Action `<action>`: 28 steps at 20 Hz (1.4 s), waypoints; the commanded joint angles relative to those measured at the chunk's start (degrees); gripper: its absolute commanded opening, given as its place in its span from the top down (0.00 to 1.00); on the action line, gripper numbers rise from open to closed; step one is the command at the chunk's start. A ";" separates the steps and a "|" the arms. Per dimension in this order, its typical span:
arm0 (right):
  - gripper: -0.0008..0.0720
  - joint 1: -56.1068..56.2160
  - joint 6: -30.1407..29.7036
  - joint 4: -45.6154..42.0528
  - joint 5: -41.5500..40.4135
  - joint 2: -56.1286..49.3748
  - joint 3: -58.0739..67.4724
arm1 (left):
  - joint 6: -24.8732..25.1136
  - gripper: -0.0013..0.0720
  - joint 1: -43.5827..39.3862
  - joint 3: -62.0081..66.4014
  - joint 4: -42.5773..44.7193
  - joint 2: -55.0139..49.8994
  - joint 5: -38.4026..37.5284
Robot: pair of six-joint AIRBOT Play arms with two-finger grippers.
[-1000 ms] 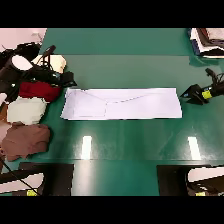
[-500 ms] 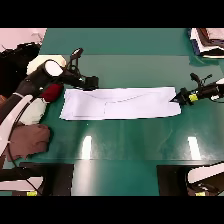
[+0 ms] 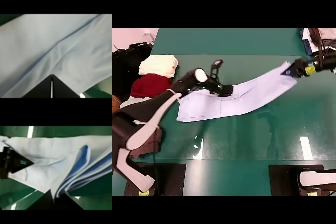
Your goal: Fold the shirts.
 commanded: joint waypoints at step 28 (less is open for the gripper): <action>0.46 48.15 -6.91 5.14 -22.01 -11.65 13.55 | 1.33 0.95 36.46 6.78 16.68 33.55 -18.08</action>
